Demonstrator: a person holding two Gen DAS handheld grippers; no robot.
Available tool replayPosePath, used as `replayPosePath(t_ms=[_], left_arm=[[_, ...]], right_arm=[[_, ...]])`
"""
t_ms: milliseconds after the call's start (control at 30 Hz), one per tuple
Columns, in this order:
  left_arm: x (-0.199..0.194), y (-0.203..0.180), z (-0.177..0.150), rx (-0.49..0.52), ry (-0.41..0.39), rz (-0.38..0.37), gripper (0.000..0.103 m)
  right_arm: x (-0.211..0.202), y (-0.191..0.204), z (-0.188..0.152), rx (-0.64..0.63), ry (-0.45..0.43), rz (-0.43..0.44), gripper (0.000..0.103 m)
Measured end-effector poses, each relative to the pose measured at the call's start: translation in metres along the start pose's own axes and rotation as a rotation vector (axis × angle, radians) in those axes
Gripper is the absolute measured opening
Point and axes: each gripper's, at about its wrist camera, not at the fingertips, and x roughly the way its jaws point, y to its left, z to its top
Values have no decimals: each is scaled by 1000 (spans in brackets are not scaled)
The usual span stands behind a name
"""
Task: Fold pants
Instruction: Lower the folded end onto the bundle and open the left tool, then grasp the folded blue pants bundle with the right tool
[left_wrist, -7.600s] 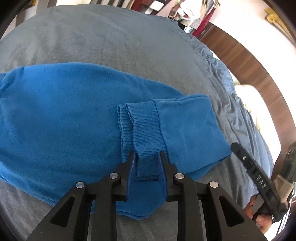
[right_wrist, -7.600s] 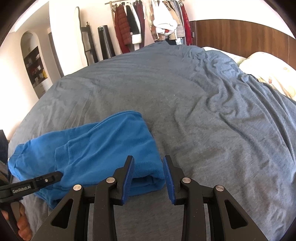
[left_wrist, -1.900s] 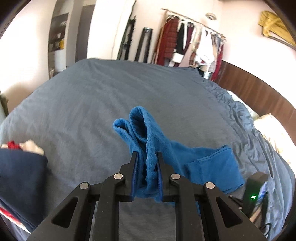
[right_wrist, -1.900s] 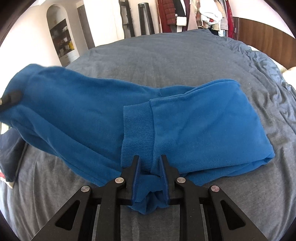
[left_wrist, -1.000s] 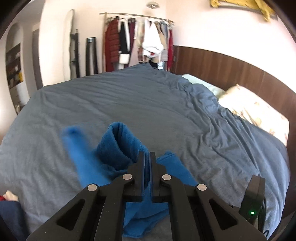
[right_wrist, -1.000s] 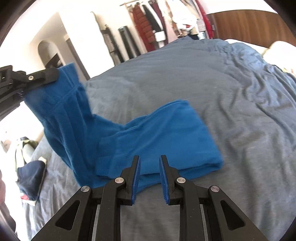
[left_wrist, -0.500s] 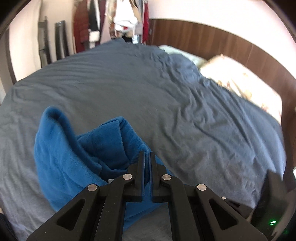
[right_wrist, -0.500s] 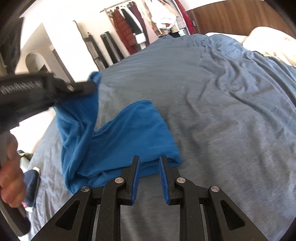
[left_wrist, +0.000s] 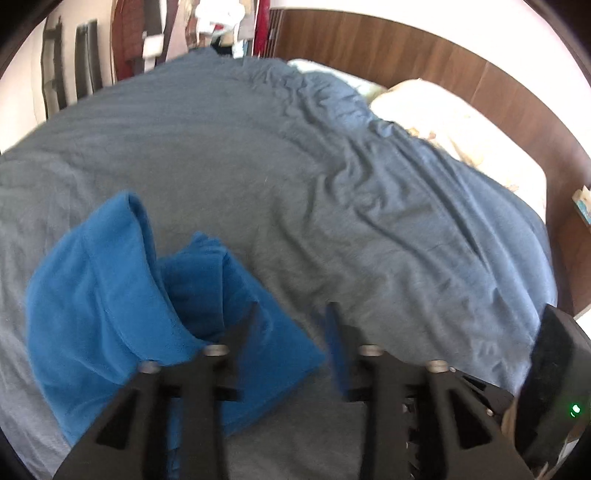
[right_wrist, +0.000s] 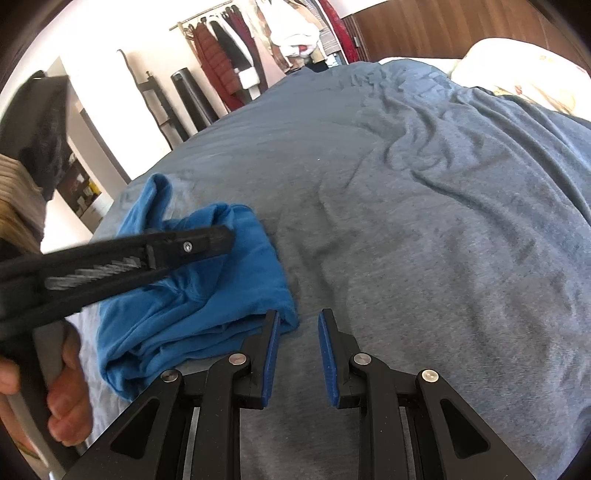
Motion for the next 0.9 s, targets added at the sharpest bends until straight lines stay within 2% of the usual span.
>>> replayPosePath(t_ms=[133, 200, 333, 467, 567, 700, 733, 833, 900], left_arm=[[-44, -6, -4, -5, -111, 41, 40], [-64, -1, -8, -14, -145, 63, 48], [-94, 22, -30, -11, -190, 228, 52], [-100, 53, -48, -38, -181, 315, 53], [-98, 72, -59, -76, -178, 327, 53], [-92, 91, -70, -88, -176, 353, 53], [-90, 94, -73, -84, -179, 369, 53], [-87, 100, -79, -67, -184, 405, 56], [-86, 105, -82, -67, -186, 411, 56]], right_arm=[[-12, 0, 4, 0, -27, -2, 23], [-22, 2, 8, -13, -49, 1, 23], [-40, 18, 18, -82, -87, 44, 26], [-47, 41, 34, -164, -112, 129, 31], [-41, 57, 47, -210, -101, 184, 40], [-20, 83, 65, -295, -74, 234, 42], [-13, 89, 69, -308, -66, 258, 46], [6, 98, 81, -305, -46, 306, 53], [22, 101, 88, -286, -23, 313, 53]])
